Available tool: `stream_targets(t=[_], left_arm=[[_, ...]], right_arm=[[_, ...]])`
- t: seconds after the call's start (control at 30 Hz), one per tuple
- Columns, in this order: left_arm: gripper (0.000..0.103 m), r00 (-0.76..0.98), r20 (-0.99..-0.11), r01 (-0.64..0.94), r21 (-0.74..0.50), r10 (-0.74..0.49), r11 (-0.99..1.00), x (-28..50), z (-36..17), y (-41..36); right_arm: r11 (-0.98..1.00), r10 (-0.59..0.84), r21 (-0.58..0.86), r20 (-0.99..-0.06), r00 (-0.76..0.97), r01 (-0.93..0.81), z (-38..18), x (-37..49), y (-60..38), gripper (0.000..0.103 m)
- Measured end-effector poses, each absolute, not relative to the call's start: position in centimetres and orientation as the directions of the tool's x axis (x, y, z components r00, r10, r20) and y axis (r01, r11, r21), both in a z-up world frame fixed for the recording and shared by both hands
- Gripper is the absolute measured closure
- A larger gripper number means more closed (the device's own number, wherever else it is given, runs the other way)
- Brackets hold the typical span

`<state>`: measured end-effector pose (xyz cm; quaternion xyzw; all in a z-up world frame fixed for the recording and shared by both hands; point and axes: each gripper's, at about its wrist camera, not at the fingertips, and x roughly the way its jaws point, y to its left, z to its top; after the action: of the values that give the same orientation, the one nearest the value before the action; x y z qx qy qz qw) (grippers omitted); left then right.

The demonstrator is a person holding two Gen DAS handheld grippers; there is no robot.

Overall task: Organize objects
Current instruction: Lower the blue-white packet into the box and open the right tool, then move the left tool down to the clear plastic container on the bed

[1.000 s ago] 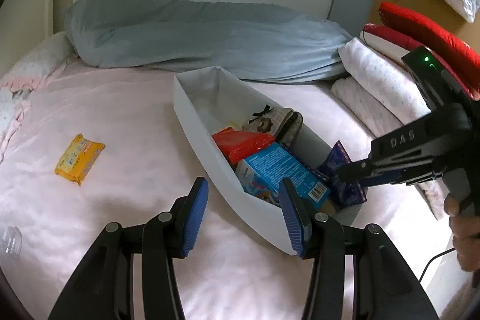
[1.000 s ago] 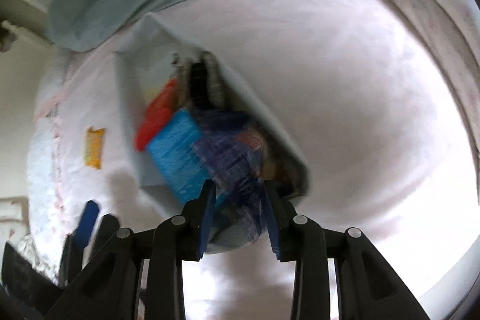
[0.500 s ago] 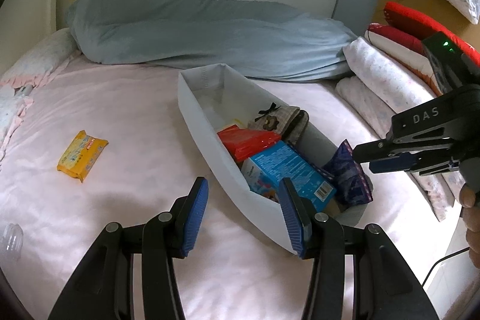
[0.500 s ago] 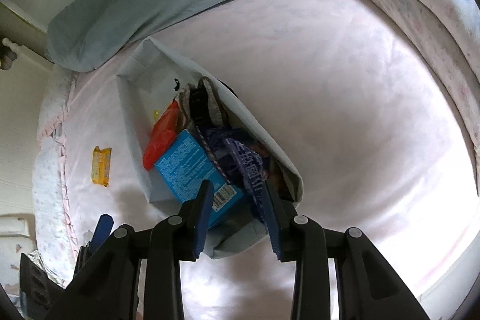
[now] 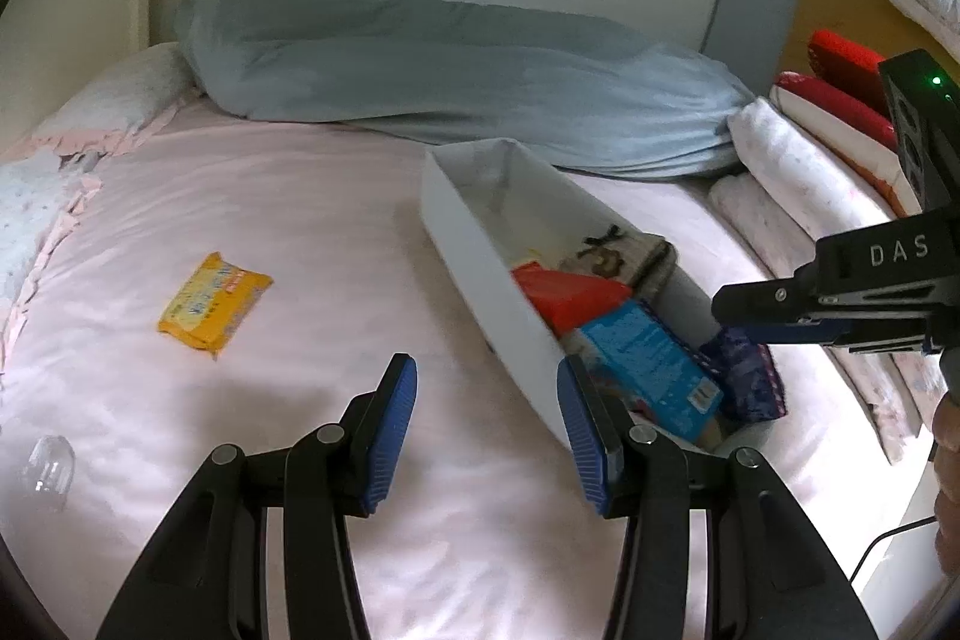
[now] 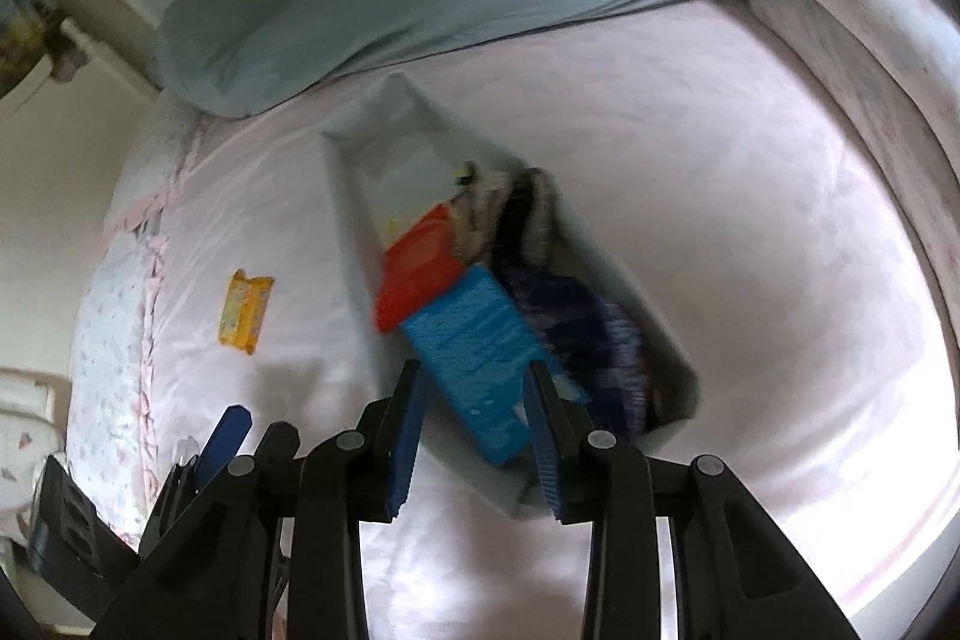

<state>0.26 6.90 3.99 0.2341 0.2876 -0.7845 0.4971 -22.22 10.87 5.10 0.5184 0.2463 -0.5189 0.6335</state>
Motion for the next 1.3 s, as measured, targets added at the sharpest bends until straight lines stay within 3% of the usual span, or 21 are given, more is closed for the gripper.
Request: stream_targets(t=[0.13, 0.93, 1.3], left_arm=[[0.055, -0.324, -0.678, 0.942, -0.164, -0.660, -0.294, 1.6, 3.7, 6.4], [0.055, -0.163, -0.728, 0.985, -0.156, -0.666, -0.070, 15.0, 3.3, 4.6], [0.055, -0.042, -0.746, 0.988, -0.129, -0.664, 0.081, 21.8, 2.8, 3.6]], right_arm=[[-0.024, -0.394, 0.401, -0.846, 0.360, 0.916, 4.7, -20.0, 10.4, 0.071], [0.164, -0.300, 0.490, -0.802, 0.516, 0.856, 2.6, -8.9, 9.9, 0.071], [0.291, -0.248, 0.561, -0.738, 0.628, 0.775, 2.0, -1.2, 11.0, 0.071]])
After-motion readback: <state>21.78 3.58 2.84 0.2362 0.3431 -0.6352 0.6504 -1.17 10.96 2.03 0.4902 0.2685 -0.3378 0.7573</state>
